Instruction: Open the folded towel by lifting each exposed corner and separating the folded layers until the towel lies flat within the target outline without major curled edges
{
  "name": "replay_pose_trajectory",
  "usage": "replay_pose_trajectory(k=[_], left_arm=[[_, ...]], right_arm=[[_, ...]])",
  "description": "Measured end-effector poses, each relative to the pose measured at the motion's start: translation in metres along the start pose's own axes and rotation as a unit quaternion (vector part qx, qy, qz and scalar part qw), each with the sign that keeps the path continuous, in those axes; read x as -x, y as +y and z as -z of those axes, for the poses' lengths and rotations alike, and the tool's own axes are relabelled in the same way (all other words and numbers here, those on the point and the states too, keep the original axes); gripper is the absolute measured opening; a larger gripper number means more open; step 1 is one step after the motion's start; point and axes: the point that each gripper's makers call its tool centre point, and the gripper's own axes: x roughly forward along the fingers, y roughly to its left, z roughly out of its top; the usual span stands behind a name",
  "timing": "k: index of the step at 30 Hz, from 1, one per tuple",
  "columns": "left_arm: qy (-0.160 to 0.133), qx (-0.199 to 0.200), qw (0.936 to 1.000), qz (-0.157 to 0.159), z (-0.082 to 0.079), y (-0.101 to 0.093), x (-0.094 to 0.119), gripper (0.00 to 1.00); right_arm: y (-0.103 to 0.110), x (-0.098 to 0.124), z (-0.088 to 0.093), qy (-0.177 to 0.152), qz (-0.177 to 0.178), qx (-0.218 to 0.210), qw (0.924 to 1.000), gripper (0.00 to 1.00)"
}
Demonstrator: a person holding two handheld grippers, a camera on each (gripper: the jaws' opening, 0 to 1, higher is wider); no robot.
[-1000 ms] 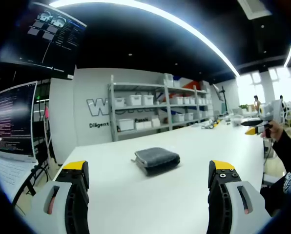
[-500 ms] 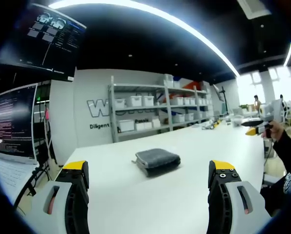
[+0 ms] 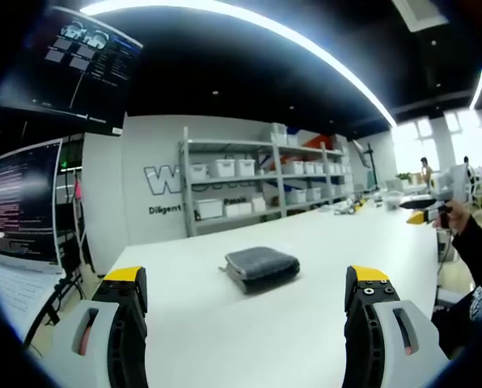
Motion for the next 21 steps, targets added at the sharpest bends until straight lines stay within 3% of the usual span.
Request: replay_pose_trajectory(k=[21], left_arm=[[-0.003,-0.007,1.0000,0.004,-0.0041,-0.0002,-0.0020,1.00]], right_arm=[[0.0037,-0.0032,-0.0007,0.003,-0.004,0.004,1.0000,1.00]])
